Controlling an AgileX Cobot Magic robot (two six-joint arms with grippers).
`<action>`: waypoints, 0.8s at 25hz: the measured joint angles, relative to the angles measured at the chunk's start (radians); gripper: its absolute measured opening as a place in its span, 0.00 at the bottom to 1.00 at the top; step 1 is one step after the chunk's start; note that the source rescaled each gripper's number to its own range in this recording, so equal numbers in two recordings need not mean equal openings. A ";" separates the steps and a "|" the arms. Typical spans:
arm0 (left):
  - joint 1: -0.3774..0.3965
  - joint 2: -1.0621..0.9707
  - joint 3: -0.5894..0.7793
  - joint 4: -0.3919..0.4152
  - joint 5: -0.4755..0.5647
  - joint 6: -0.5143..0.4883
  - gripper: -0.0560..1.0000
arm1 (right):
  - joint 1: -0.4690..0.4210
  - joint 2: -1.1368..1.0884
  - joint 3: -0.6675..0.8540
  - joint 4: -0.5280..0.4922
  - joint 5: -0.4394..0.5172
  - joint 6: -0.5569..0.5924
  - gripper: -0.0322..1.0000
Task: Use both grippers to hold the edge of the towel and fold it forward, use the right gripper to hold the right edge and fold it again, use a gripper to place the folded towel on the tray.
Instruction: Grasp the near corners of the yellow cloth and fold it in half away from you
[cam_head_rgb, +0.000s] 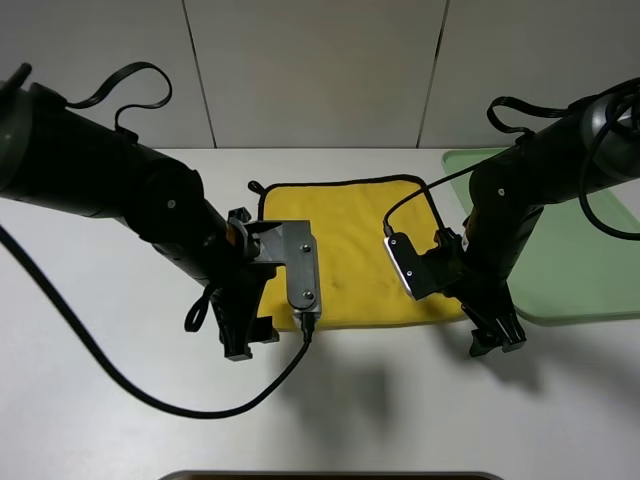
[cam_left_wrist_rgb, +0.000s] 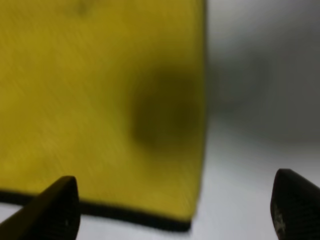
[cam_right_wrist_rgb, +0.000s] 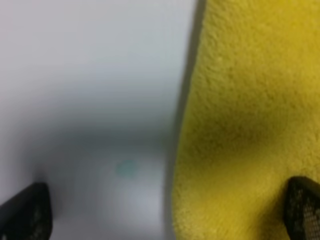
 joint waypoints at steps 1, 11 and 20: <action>0.000 0.011 -0.017 -0.015 0.003 0.000 0.78 | 0.000 0.000 0.000 0.005 0.000 -0.003 1.00; 0.000 0.124 -0.080 -0.090 0.046 0.031 0.74 | 0.000 0.000 -0.001 0.062 -0.004 -0.043 1.00; 0.000 0.179 -0.086 -0.100 0.048 0.081 0.72 | 0.000 0.000 -0.001 0.076 -0.008 -0.046 1.00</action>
